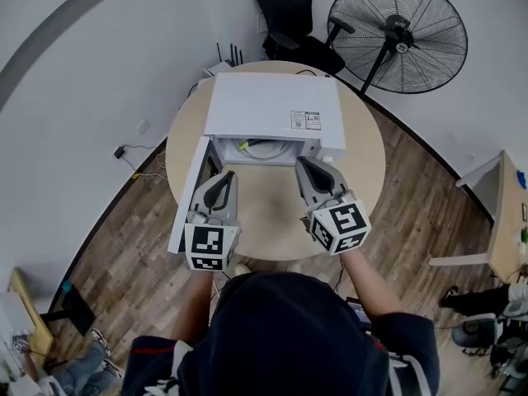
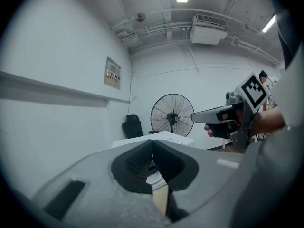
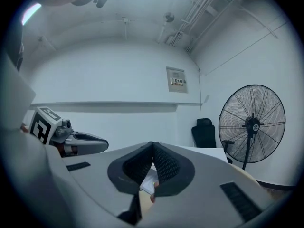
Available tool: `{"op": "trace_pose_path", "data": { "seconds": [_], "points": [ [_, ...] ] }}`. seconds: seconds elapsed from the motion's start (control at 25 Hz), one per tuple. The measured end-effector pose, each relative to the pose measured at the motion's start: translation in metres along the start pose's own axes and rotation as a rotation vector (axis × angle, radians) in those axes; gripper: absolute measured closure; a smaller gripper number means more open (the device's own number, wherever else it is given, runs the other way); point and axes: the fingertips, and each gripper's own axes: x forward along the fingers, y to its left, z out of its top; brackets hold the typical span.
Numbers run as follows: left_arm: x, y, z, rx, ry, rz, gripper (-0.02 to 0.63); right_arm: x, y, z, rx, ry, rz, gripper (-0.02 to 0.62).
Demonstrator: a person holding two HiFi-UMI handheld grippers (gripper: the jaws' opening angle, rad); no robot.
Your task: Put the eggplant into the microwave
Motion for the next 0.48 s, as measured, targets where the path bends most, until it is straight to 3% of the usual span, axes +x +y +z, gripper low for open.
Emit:
{"op": "trace_pose_path", "data": {
  "seconds": [0.48],
  "points": [
    [-0.0046,-0.0067,0.0109,0.023,-0.021,0.003,0.592,-0.0091,-0.0059,0.0040,0.020,-0.034,-0.029,0.583]
  ]
}}
